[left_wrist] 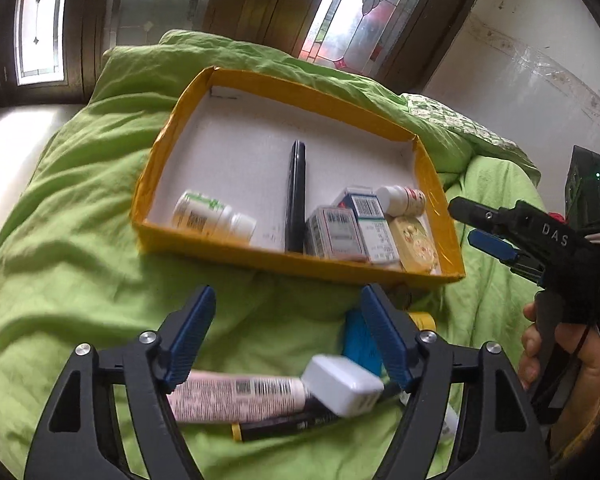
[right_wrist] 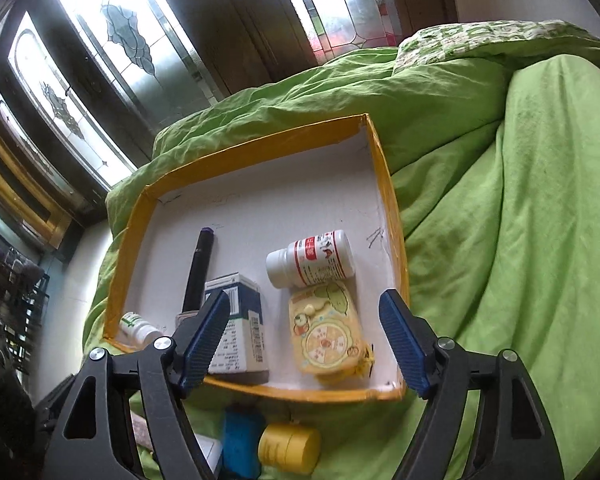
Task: Organize rigid objects
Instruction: 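Open both grippers to release the items and withdraw from the tray, then grasp the white USB charger with the left gripper while the right grasps the yellow jar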
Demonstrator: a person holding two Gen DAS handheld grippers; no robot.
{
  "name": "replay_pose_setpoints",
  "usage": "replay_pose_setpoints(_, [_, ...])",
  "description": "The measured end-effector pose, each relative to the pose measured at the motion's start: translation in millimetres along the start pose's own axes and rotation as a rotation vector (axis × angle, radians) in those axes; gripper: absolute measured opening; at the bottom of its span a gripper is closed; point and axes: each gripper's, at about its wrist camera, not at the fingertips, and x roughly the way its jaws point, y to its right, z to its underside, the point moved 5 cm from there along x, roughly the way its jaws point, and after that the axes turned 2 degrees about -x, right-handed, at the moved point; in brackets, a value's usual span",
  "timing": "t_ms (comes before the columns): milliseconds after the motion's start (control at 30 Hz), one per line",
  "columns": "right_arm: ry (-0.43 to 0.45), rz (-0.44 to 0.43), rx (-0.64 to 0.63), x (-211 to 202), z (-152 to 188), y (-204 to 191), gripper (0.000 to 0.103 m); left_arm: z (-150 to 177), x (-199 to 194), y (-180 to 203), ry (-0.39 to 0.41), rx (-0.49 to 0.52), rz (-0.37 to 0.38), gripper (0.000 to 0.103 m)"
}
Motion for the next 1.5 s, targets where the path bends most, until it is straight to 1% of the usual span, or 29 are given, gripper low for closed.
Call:
replay_pose_setpoints(133, [-0.019,-0.031,0.015,-27.2,27.0,-4.9,0.076,36.2,-15.1,-5.7,-0.012,-0.024,-0.043,0.075])
replay_pose_setpoints(233, [-0.063,-0.060,0.005,-40.2,52.0,-8.9,0.077,60.3,-18.7,-10.6,-0.051,-0.061,-0.054,0.075])
replay_pose_setpoints(267, [-0.082,-0.069,-0.001,-42.0,58.5,-10.4,0.077,64.0,-20.3,-10.6,-0.055,-0.068,-0.058,0.075])
replay_pose_setpoints(333, [-0.110,-0.088,-0.018,-48.3,74.3,-12.7,0.077,65.0,-24.9,-7.9,-0.036,-0.062,-0.057,0.075])
replay_pose_setpoints(400, [-0.130,-0.092,-0.035,-52.2,87.5,-13.6,0.077,64.2,-27.1,-5.4,-0.015,-0.029,-0.092,0.075])
replay_pose_setpoints(467, [-0.152,-0.089,-0.060,-53.7,97.4,-14.6,0.077,66.5,-24.6,-4.9,-0.023,-0.011,-0.113,0.075])
replay_pose_setpoints(533, [-0.162,-0.086,-0.071,-55.2,106.0,-14.1,0.077,70.3,-22.0,-6.3,-0.043,-0.006,-0.111,0.075])
replay_pose_setpoints(633, [-0.163,-0.083,-0.072,-58.1,110.9,-11.2,0.077,71.6,-19.5,-4.6,-0.051,0.009,-0.114,0.075])
replay_pose_setpoints(800, [-0.154,-0.082,-0.055,-62.2,113.7,-5.8,0.077,74.4,-16.1,-1.3,-0.068,0.018,-0.095,0.075])
replay_pose_setpoints(933, [-0.168,-0.077,-0.040,-61.5,116.1,-2.4,0.077,75.5,-15.5,12.6,-0.064,0.060,-0.076,0.075])
replay_pose_setpoints(1000, [-0.169,-0.073,-0.029,-60.8,115.4,-1.2,0.077,75.4,-12.7,24.0,-0.075,0.095,-0.058,0.075])
replay_pose_setpoints(1067, [-0.158,-0.070,-0.019,-62.2,113.5,0.4,0.077,75.3,-8.5,37.3,-0.096,0.115,-0.010,0.075])
replay_pose_setpoints(1100, [-0.149,-0.070,-0.012,-63.9,112.0,1.4,0.077,73.9,-7.2,42.9,-0.092,0.125,-0.007,0.075])
replay_pose_setpoints(1200, [-0.121,-0.072,0.001,-69.9,107.0,5.1,0.077,66.7,0.7,56.1,-0.076,0.166,-0.041,0.075])
replay_pose_setpoints(1233, [-0.115,-0.070,0.005,-71.4,105.8,6.4,0.077,64.8,5.3,60.0,-0.081,0.176,-0.053,0.073])
replay_pose_setpoints(1333, [-0.113,-0.073,0.018,-72.2,104.5,9.4,0.077,60.6,20.5,69.3,-0.112,0.216,-0.082,0.063])
replay_pose_setpoints(1400, [-0.117,-0.074,0.016,-70.6,104.4,9.0,0.077,58.9,29.6,73.6,-0.116,0.265,-0.139,0.062])
replay_pose_setpoints(1433, [-0.119,-0.078,0.017,-69.7,104.6,8.8,0.077,57.6,32.6,74.5,-0.110,0.288,-0.169,0.054])
replay_pose_setpoints(1467, [-0.121,-0.081,0.017,-68.8,104.6,9.0,0.077,55.9,34.4,73.1,-0.105,0.298,-0.191,0.041])
replay_pose_setpoints(1500, [-0.122,-0.084,0.018,-68.2,104.9,9.4,0.077,53.5,35.5,70.4,-0.106,0.294,-0.196,0.041])
